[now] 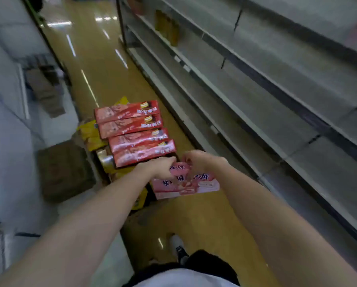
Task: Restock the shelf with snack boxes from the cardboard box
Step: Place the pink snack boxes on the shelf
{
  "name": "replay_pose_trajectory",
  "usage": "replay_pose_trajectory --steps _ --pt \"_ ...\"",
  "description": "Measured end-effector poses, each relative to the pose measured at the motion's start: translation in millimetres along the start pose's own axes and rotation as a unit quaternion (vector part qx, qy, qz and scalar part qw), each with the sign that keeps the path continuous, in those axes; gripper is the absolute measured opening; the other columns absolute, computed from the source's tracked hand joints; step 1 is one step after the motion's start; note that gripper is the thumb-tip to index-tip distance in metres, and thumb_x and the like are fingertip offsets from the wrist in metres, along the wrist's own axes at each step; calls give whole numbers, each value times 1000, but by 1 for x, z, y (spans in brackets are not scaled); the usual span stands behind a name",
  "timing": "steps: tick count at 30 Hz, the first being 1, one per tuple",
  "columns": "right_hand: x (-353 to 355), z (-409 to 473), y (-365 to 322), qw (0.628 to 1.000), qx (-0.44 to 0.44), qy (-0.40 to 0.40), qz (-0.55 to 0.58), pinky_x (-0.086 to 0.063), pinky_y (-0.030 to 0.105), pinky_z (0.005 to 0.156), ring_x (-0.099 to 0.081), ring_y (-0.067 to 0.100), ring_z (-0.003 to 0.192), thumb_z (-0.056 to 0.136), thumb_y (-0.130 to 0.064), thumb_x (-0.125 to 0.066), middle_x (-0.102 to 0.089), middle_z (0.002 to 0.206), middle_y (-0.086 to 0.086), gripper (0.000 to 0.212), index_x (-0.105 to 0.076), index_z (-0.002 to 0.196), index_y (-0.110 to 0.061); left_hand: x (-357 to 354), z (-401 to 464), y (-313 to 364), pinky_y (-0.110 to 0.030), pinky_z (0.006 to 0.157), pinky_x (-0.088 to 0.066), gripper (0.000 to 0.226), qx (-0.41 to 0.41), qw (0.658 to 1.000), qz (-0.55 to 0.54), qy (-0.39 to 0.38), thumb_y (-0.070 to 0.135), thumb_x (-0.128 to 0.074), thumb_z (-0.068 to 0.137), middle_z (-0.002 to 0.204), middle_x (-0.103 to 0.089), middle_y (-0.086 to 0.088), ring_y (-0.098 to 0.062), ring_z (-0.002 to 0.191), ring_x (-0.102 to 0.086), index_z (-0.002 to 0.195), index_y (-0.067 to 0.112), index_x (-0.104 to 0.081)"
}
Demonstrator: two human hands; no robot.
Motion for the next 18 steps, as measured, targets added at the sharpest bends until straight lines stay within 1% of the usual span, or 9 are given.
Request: replay_pose_trajectory --steps 2,4,6,8,10,11,13,15,18 --pt "7 -20 24 998 -38 39 21 -47 29 63 -58 16 86 55 -36 -92 -61 95 -10 57 -52 96 -34 6 7 27 -41 90 -50 96 -33 999 24 21 71 -74 56 130 -56 -3 -24 108 -57 131 19 -46" --pt "14 -42 47 993 -82 70 53 -55 37 73 -61 15 86 45 -46 -89 -60 94 -14 62 -50 93 -41 15 9 56 -42 91 -50 86 -61 996 41 43 66 -77 59 128 -59 -4 -25 107 -58 125 17 -51" --pt "21 -64 63 987 -105 91 85 -59 40 73 -62 13 86 45 -46 -89 -61 97 -13 65 -52 98 -43 29 8 84 -40 90 -50 75 -86 992 58 66 58 -80 66 125 -61 -2 -25 108 -59 124 17 -54" --pt "32 -80 75 982 -115 113 101 -60 40 69 -62 15 87 50 -44 -89 -61 99 -11 64 -53 103 -40 45 10 106 -38 89 -50 74 -102 989 66 82 55 -81 65 121 -62 -1 -24 108 -59 125 20 -56" --pt "49 -99 87 972 -128 161 110 -60 40 70 -62 15 90 53 -48 -86 -60 103 -12 66 -52 109 -40 62 14 125 -37 89 -51 73 -113 988 46 97 52 -84 60 116 -64 1 -23 103 -61 122 25 -56" --pt "57 -108 93 966 -133 193 105 -59 39 73 -61 16 93 56 -50 -85 -60 106 -11 68 -50 113 -37 71 16 134 -37 89 -52 72 -124 986 31 104 49 -86 60 115 -64 3 -21 101 -61 121 28 -56" --pt "75 -134 108 950 -151 259 87 -54 37 79 -59 17 92 66 -50 -82 -60 106 -6 61 -48 113 -31 92 16 161 -37 89 -53 69 -160 981 12 111 42 -86 63 116 -63 9 -16 98 -62 124 33 -54" --pt "93 -163 119 931 -165 316 77 -50 36 82 -58 17 92 73 -51 -78 -59 105 -6 54 -50 114 -29 111 13 191 -36 91 -52 67 -199 973 9 118 39 -85 66 114 -61 16 -11 97 -62 125 41 -54" --pt "119 -199 137 909 -177 374 52 -45 39 89 -58 18 102 73 -51 -78 -62 110 -7 56 -51 117 -28 136 18 233 -37 92 -52 66 -240 964 7 117 36 -86 68 114 -57 14 -12 98 -61 127 44 -57"
Point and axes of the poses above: each hand's wrist, its own z-axis towards the middle knuckle, its own x-axis out of the back of the hand, y = z × x, the point moved 9 cm from there along z, towards the middle knuckle
